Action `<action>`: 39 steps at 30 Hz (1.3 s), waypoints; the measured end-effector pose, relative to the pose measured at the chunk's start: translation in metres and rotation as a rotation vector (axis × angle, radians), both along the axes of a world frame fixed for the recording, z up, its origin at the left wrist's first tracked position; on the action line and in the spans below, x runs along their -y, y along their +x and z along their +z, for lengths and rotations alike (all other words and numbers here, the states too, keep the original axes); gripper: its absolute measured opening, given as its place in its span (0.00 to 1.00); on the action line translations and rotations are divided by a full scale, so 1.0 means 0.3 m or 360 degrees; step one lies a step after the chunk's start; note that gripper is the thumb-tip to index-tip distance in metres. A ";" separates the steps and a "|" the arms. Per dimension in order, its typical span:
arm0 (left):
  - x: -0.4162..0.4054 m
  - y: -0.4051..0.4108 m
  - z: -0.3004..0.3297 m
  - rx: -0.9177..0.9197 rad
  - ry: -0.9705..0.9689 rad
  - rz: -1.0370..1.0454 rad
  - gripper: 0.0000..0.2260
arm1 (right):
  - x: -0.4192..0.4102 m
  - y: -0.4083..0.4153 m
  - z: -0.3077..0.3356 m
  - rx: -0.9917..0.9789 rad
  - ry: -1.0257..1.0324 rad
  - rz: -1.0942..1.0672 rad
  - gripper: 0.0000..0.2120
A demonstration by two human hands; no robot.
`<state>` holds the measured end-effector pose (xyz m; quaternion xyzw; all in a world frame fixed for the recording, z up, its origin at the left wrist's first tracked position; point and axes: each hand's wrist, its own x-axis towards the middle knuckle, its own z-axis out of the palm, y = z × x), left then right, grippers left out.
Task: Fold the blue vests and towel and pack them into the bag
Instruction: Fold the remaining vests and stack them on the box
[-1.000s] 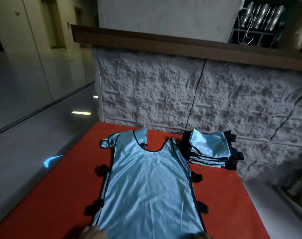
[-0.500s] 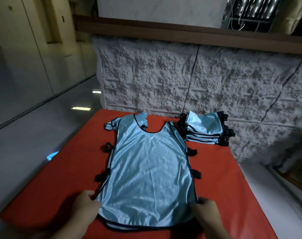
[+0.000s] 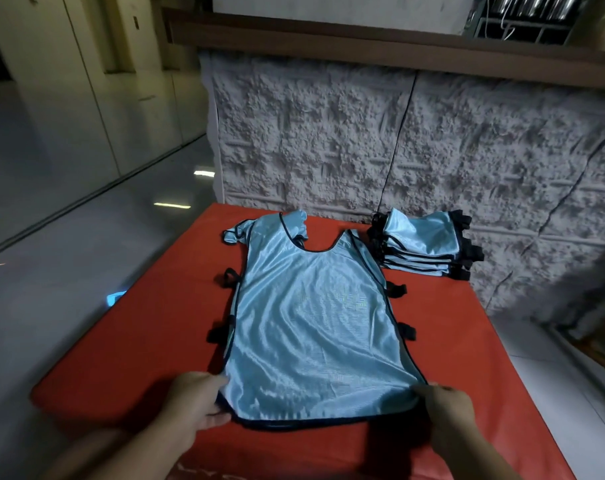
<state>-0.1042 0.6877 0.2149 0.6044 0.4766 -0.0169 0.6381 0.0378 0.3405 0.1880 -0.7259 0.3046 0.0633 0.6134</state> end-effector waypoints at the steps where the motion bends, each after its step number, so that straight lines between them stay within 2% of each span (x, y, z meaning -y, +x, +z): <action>1: 0.010 -0.001 -0.002 -0.0023 0.0018 -0.0087 0.06 | 0.003 -0.003 -0.005 0.0014 -0.0090 -0.0003 0.07; 5: 0.054 -0.005 -0.026 -0.0105 0.0065 -0.0348 0.12 | 0.014 -0.005 -0.001 0.0097 -0.0139 -0.0006 0.04; 7: 0.069 0.002 -0.026 -0.0102 0.0218 -0.0409 0.11 | 0.018 0.002 -0.003 0.0106 -0.0050 0.0028 0.10; 9: 0.067 0.011 -0.031 -0.0057 0.0443 -0.0446 0.13 | 0.017 0.009 -0.007 0.0116 0.0052 0.0081 0.12; 12: 0.055 0.024 -0.044 -0.0129 0.1008 -0.0696 0.22 | 0.024 0.030 -0.019 0.0091 0.0150 0.0171 0.10; 14: 0.063 0.028 -0.051 -0.0246 0.1316 -0.0823 0.21 | 0.023 0.029 -0.015 0.0078 0.0190 0.0241 0.10; 16: 0.074 0.031 -0.055 -0.0245 0.1383 -0.0860 0.14 | 0.016 0.021 -0.006 0.0104 0.0225 0.0279 0.08; 19: 0.075 0.030 -0.070 -0.0113 0.1193 -0.0770 0.12 | 0.017 0.021 0.005 0.0180 0.0315 0.0284 0.06; 21: 0.056 0.028 -0.072 0.0010 0.0969 -0.0568 0.08 | 0.024 0.030 0.008 0.0247 0.0392 0.0225 0.07; 23: 0.042 0.019 -0.055 0.0134 0.0663 -0.0321 0.08 | 0.039 0.040 0.003 0.0250 0.0442 0.0122 0.06; 24: 0.040 0.015 -0.045 0.0225 0.0417 -0.0169 0.09 | 0.046 0.043 0.004 0.0223 0.0463 0.0078 0.05; 26: 0.024 0.012 -0.047 0.0337 0.0033 0.0057 0.16 | 0.056 0.044 0.000 0.0149 0.0483 0.0045 0.07; 29: 0.000 0.006 -0.043 0.0365 -0.0285 0.0045 0.12 | 0.058 0.041 0.002 0.0057 0.0423 0.0108 0.09; 31: -0.005 0.002 -0.039 0.0334 -0.0350 0.0015 0.17 | 0.064 0.037 -0.006 0.0036 0.0341 0.0135 0.10; 33: -0.015 -0.002 -0.057 0.0313 -0.0375 0.0046 0.17 | 0.057 0.033 -0.015 0.0037 0.0225 0.0171 0.10; 37: 0.004 -0.001 -0.060 0.0267 -0.0219 0.0121 0.07 | 0.040 0.017 -0.016 0.0114 -0.0141 0.0206 0.09; 39: 0.015 -0.002 -0.056 0.0244 -0.0065 0.0150 0.05 | 0.038 0.011 -0.011 0.0115 -0.0118 0.0195 0.09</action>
